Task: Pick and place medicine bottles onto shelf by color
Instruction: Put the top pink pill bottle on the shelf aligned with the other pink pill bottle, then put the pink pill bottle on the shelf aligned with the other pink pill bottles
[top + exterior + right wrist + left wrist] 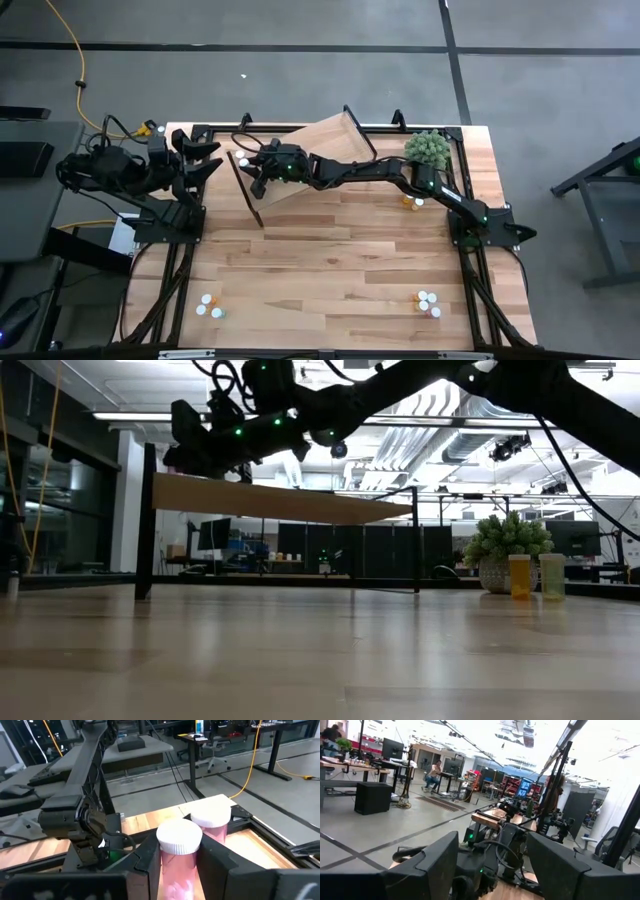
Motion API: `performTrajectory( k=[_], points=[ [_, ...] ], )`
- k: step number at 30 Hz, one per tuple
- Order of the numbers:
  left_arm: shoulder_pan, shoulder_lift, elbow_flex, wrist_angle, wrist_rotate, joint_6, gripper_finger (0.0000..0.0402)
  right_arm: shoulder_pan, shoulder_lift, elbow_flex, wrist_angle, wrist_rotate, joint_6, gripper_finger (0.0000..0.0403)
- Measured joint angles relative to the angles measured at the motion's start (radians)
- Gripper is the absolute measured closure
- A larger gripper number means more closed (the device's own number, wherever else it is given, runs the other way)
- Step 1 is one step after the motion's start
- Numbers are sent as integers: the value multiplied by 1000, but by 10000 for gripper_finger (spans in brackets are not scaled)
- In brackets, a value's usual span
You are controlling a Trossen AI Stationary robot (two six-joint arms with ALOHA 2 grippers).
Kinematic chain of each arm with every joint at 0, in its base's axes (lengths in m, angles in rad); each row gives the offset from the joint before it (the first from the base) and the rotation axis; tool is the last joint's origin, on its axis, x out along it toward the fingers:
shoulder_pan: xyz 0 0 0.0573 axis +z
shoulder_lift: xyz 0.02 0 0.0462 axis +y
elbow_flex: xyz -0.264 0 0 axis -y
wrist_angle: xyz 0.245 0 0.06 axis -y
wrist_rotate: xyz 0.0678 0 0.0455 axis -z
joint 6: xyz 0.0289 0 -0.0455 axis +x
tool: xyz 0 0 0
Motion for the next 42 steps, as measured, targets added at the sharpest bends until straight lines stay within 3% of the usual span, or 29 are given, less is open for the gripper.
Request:
performTrajectory(
  k=[8, 23, 42],
  points=[
    [0, 0, 0, 1, -2, 2, 177, -4, 0, 0, -1, 22, 2, 306],
    [0, 0, 0, 1, -2, 26, 177, -4, 0, 0, -2, 22, 1, 220],
    [0, 0, 0, 2, -2, 26, 177, -4, -25, 0, -101, 18, 43, 214]
  ],
)
